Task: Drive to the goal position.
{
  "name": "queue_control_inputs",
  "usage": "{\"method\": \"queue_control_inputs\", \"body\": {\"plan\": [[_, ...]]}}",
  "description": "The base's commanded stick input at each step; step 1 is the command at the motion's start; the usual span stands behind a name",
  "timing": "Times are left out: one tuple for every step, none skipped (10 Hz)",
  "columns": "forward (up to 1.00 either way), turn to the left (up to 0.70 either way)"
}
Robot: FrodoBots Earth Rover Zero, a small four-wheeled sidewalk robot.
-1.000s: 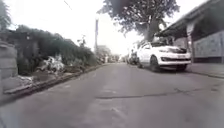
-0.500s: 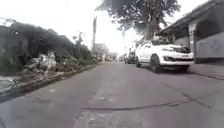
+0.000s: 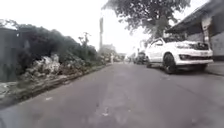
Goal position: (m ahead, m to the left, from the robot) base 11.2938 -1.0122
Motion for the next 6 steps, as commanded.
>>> {"method": "queue_control_inputs", "body": {"plan": [[1.00, 0.10], [1.00, 0.10], [1.00, 0.10], [1.00, 0.10], [1.00, 0.10], [1.00, -0.30]]}}
